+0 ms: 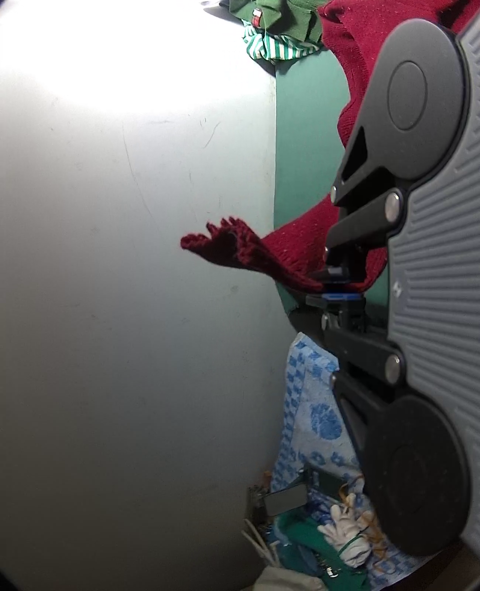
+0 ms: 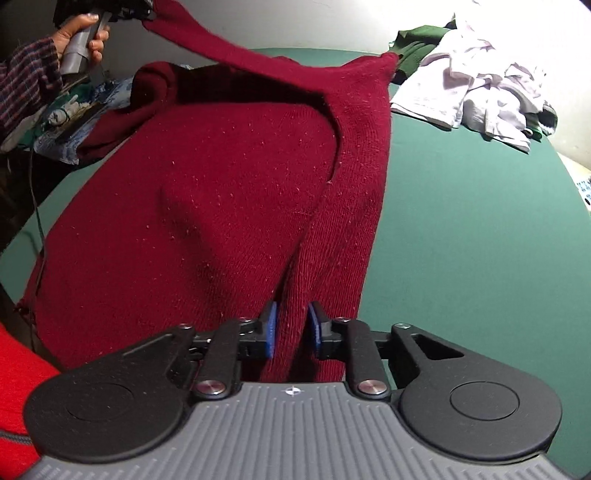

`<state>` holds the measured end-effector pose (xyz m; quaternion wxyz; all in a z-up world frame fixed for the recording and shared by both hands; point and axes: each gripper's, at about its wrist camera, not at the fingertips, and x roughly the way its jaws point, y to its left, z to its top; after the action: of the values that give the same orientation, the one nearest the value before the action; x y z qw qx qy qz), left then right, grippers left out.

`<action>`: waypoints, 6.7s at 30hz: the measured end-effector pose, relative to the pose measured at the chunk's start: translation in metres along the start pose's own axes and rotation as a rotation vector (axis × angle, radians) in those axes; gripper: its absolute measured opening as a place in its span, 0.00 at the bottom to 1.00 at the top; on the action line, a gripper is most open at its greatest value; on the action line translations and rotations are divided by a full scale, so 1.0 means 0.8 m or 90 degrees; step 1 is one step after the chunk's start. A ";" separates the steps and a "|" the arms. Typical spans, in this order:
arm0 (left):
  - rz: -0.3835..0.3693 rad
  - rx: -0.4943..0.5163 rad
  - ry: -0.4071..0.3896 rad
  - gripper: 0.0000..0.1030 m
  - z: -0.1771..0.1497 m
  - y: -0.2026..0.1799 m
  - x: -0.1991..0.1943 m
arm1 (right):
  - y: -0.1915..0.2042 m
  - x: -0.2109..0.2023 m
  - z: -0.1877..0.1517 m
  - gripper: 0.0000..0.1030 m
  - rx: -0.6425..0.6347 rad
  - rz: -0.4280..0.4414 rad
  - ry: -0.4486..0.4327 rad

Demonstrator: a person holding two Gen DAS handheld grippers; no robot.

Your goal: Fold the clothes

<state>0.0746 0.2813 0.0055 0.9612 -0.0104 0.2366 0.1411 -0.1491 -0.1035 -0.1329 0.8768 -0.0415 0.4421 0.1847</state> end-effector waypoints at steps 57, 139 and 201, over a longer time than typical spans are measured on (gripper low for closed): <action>-0.020 0.096 0.024 0.05 -0.010 -0.041 0.024 | 0.039 -0.004 -0.048 0.13 0.012 0.005 0.067; -0.317 0.261 -0.069 0.04 -0.078 -0.198 -0.165 | -0.170 0.189 0.290 0.30 0.178 0.053 -0.070; -0.567 0.355 0.167 0.04 -0.202 -0.216 -0.249 | -0.157 0.190 0.216 0.09 0.243 0.208 -0.017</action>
<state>-0.1195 0.0488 -0.0546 0.8569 0.1281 0.3558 -0.3504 0.1100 -0.1359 -0.1599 0.8329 0.1994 0.4581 0.2378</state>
